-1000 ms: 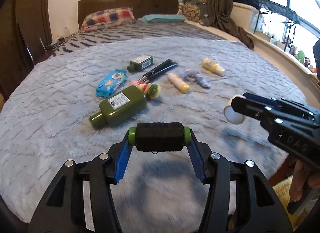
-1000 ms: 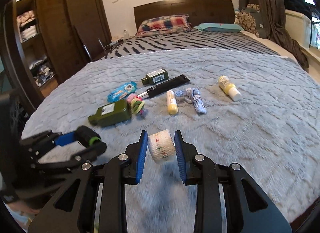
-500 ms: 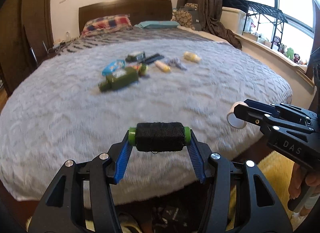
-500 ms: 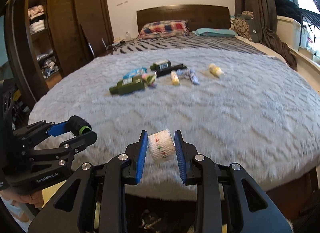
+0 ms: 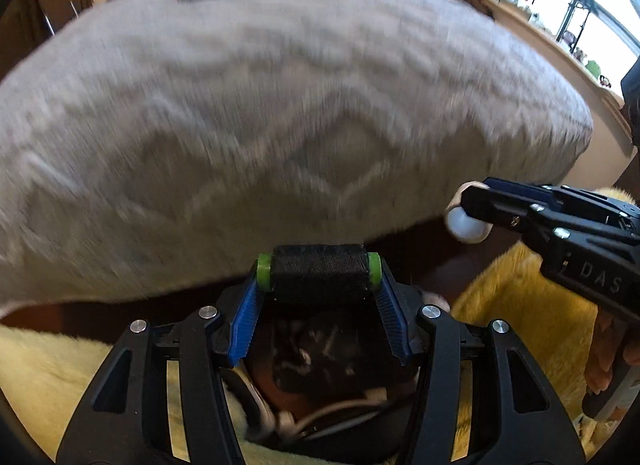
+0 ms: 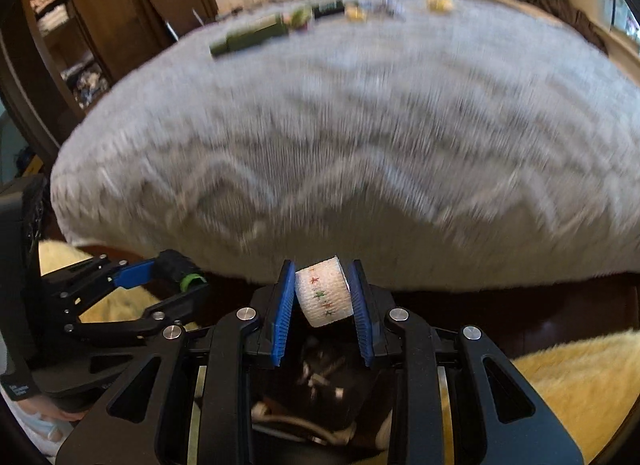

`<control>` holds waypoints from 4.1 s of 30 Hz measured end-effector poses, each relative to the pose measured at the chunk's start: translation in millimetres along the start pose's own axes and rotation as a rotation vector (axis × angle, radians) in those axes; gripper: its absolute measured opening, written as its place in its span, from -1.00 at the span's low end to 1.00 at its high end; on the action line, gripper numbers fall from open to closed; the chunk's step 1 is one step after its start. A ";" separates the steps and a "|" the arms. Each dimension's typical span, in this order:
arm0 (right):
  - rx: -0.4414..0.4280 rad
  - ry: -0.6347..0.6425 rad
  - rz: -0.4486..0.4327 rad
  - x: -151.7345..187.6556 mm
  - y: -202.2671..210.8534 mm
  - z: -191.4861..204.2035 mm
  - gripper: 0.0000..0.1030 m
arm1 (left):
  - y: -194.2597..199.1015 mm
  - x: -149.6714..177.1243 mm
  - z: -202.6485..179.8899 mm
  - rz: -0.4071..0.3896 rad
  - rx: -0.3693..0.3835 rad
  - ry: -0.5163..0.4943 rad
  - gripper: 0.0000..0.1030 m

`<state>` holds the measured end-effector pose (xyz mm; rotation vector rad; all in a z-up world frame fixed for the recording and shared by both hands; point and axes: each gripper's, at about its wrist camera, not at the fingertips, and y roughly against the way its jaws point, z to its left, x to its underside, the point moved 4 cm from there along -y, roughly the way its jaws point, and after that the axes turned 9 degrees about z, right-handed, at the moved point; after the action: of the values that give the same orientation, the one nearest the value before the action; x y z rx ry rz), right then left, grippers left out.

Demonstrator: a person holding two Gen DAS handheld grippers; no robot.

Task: Collect trash
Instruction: 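Lower the roll and tape below the bed edge and open both tools, then grasp the dark green bottle with the left tool while the right tool grasps the knotted cloth, then lower the green bottle and cloth below the bed edge and open both tools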

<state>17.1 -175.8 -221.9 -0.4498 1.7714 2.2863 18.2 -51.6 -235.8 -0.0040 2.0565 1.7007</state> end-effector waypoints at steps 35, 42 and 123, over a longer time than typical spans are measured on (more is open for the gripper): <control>0.043 -0.063 -0.084 -35.2 29.2 -28.2 0.74 | 13.9 -17.7 14.7 -0.021 -0.021 0.029 0.41; 0.093 -0.037 -0.234 -96.3 78.6 -35.3 0.75 | 62.3 -59.8 32.8 -0.143 -0.088 0.027 0.47; 0.089 0.079 -0.277 -97.6 88.8 -13.4 -0.42 | 94.7 -89.3 27.3 -0.314 -0.101 -0.036 0.48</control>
<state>78.2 -209.5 -109.2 -0.7278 1.7160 2.0174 79.5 -30.0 -119.8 -0.3105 1.8296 1.5921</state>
